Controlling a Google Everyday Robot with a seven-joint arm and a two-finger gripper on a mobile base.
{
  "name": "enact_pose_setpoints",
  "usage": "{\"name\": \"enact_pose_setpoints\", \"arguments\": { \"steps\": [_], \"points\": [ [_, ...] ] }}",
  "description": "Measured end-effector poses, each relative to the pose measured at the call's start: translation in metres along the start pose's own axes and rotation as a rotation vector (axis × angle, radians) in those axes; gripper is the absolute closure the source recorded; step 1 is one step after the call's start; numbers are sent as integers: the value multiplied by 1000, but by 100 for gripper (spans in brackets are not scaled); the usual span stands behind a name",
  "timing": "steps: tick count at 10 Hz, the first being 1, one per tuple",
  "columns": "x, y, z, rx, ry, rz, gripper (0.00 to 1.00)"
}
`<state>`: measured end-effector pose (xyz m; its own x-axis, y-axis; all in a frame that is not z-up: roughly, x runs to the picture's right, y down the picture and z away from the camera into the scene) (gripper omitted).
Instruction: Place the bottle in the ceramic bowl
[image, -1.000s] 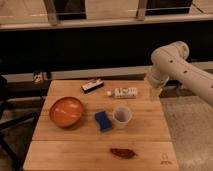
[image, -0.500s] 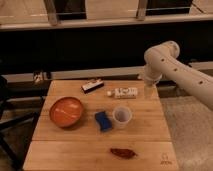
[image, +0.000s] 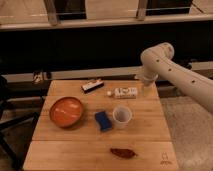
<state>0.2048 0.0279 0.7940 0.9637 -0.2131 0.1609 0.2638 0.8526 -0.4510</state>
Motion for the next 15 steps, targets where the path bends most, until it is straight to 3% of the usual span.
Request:
{"name": "enact_pose_setpoints", "arguments": {
  "steps": [3,6,15],
  "points": [
    [-3,-7,11,3,6,-38,20],
    [-1,-23,37,6,13,-80,20],
    [2,-36,79,5,23,-194,20]
  ]
}}
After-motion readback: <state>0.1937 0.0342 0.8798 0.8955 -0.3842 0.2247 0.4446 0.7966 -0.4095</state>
